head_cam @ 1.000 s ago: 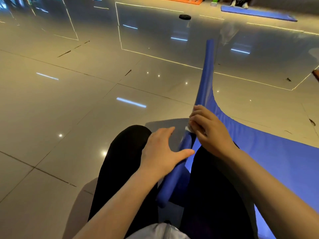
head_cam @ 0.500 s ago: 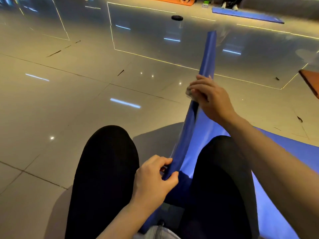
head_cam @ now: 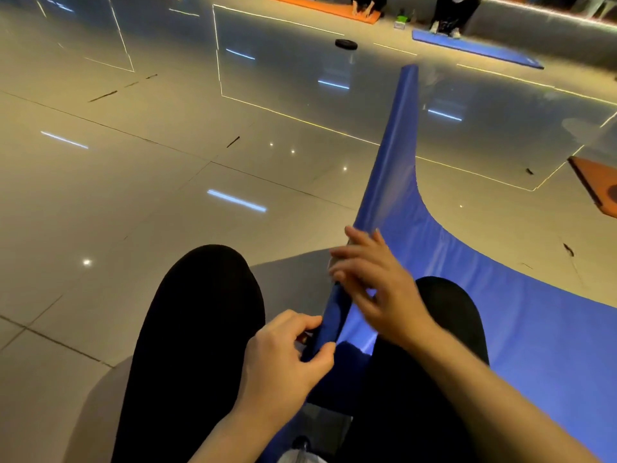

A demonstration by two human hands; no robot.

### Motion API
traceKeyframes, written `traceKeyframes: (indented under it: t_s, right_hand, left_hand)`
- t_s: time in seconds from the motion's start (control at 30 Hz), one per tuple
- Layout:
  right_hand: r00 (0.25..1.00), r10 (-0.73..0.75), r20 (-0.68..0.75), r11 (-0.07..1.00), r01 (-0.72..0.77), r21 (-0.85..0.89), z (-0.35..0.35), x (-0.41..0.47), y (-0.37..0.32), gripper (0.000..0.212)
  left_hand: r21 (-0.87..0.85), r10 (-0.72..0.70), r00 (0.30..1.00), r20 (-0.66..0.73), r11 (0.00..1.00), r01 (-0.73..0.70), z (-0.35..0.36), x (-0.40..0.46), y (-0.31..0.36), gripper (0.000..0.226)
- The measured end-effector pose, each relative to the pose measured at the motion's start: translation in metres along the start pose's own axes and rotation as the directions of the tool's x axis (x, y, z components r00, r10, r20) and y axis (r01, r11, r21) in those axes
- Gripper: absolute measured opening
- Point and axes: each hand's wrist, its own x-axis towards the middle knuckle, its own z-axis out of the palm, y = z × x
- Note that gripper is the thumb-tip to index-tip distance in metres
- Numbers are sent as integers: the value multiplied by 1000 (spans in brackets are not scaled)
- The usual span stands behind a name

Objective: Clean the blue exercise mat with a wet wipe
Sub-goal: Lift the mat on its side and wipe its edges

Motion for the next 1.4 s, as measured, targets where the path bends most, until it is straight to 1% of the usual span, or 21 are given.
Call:
traceKeyframes:
  t_s: [0.03, 0.13, 0.23, 0.33, 0.4, 0.47, 0.57, 0.63, 0.73, 0.77, 0.87, 0.93, 1.0, 1.1, 1.17, 1.23, 1.33, 1.4]
  right_hand:
    - [1000, 6, -25, 1000, -7, -20, -10, 12, 10, 23]
    - [982, 113, -154, 991, -122, -54, -51, 63, 38, 22]
    - [985, 102, -140, 975, -127, -181, -85, 102, 50, 22]
    - [995, 38, -95, 966, -61, -253, -87, 103, 44, 24]
    - [999, -30, -37, 957, 18, -290, -69, 81, 32, 28]
    - [993, -87, 78, 951, 106, -289, -51, 51, 15, 31]
    - [949, -169, 267, 929, 244, -279, -37, 16, -10, 38]
    - [924, -209, 319, 913, 302, -275, -40, 10, -13, 39]
    - [925, -246, 290, 872, 341, -350, -59, 25, 4, 36]
    - [936, -236, 263, 861, 327, -391, -68, 35, 12, 36]
    - [970, -167, 176, 845, 233, -481, -96, 65, 34, 47]
    - [980, -111, 166, 841, 182, -509, -109, 78, 41, 51]
    - [981, -93, 170, 836, 169, -522, -112, 77, 44, 54]
    - [980, -142, 141, 797, 198, -571, -104, 59, 43, 54]
    - [978, -197, 65, 759, 195, -621, -98, 45, 39, 50]
    - [961, -275, 5, 722, 210, -659, -92, 37, 34, 41]
    - [948, -317, 18, 757, 264, -597, -84, 36, 29, 35]
    - [947, -320, 25, 795, 283, -536, -83, 39, 24, 36]
  left_hand:
    - [0, 31, 999, 26, 1000, -31, 1, -4, 3, 27]
    - [8, 106, 991, 78, 994, -107, 0, -11, 9, 27]
    - [-3, 137, 987, 80, 991, -137, -2, -16, 11, 25]
    - [-16, 131, 988, 85, 991, -130, -4, -19, 9, 27]
    - [-12, 120, 988, 93, 993, -120, -6, -17, 6, 28]
    - [-13, 109, 990, 89, 994, -108, -5, -14, 4, 28]
    - [-11, 97, 991, 90, 995, -97, -2, -14, 3, 25]
    - [-7, 117, 989, 90, 993, -116, 0, -17, 5, 23]
    - [-6, 155, 983, 99, 988, -155, 0, -21, 9, 24]
    - [-6, 165, 981, 104, 986, -166, -1, -22, 10, 24]
    - [-14, 184, 977, 106, 983, -183, -4, -25, 10, 25]
    - [-3, 179, 977, 115, 984, -180, -7, -26, 9, 27]
    - [20, 184, 974, 134, 982, -188, -8, -26, 7, 29]
    - [20, 184, 973, 142, 982, -188, -9, -25, 7, 28]
    - [18, 186, 973, 135, 982, -190, -8, -24, 8, 26]
    - [34, 191, 973, 131, 980, -196, -7, -23, 9, 24]
    - [67, 195, 973, 125, 977, -204, -6, -25, 10, 24]
    - [78, 190, 973, 129, 977, -201, -6, -25, 9, 25]
